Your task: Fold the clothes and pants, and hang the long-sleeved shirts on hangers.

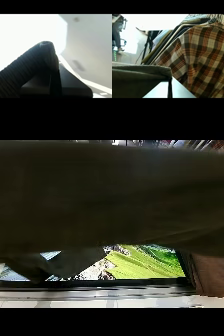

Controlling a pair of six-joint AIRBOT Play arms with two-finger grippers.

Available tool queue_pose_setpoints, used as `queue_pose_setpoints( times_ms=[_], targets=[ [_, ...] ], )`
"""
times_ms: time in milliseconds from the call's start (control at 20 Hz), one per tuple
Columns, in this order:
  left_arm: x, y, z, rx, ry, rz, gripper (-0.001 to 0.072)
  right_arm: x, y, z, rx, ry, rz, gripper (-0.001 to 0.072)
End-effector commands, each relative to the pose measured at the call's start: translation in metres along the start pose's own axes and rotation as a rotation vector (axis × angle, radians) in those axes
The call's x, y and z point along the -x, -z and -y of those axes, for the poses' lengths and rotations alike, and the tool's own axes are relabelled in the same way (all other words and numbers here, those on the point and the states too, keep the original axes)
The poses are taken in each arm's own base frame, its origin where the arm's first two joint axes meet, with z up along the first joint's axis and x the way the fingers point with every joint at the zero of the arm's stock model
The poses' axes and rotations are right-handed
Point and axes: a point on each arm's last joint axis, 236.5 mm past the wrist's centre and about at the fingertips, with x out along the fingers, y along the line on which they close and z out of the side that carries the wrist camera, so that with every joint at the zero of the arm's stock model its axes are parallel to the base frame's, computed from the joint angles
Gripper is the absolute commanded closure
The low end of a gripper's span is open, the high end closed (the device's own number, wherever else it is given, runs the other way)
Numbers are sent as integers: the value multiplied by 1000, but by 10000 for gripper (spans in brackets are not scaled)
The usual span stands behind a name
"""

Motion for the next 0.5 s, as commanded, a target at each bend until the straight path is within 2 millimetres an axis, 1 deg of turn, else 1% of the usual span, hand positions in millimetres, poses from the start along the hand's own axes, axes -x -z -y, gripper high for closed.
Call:
queue_pose_setpoints(
  times_ms=[0,50,100,200,300,350,400,450],
  targets=[
    [21,37,-119,-292,-462,-209,687,-13,43,-40,-76,-218,-173,693],
    [28,62,-153,-351,-565,-329,686,-18,66,-59,-129,-321,-244,693],
    [37,85,-181,-396,-646,-440,687,-21,88,-71,-179,-386,-307,693],
    [57,127,-228,-457,-764,-660,686,-28,140,-94,-270,-474,-435,694],
    [71,167,-259,-468,-786,-849,685,-31,189,-120,-327,-549,-556,694],
    [74,184,-270,-452,-778,-913,685,-34,213,-130,-344,-563,-614,694],
    [74,199,-281,-425,-770,-953,685,-40,233,-137,-353,-557,-650,694],
    [72,210,-292,-405,-767,-973,685,-49,248,-144,-357,-545,-665,694]
  ],
)
